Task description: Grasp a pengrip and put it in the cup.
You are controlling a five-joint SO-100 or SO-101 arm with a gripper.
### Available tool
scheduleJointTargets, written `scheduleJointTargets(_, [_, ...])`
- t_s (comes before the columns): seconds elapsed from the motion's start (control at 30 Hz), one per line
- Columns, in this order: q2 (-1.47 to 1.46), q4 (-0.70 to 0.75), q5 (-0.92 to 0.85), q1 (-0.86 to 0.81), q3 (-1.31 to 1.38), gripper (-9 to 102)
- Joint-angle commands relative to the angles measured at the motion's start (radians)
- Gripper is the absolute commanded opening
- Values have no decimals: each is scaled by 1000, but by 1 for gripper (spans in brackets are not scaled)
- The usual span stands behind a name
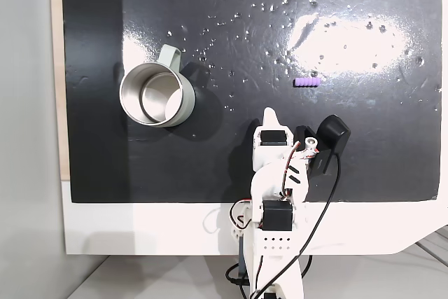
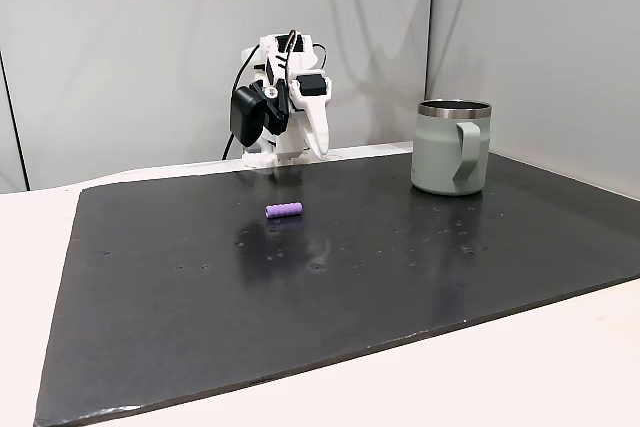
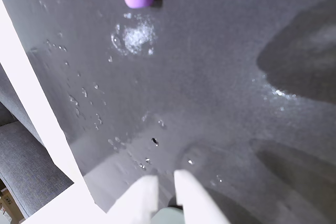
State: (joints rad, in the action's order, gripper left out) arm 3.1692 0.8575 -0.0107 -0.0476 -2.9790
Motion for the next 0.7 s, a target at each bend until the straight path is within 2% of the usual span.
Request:
scheduleJointTargets(0.0, [9, -115, -17, 28, -26, 0])
scheduleJointTargets(0.43, [9, -112, -17, 25, -25, 0])
scheduleJointTargets(0.67, [-18, -25, -43, -37, 126, 0])
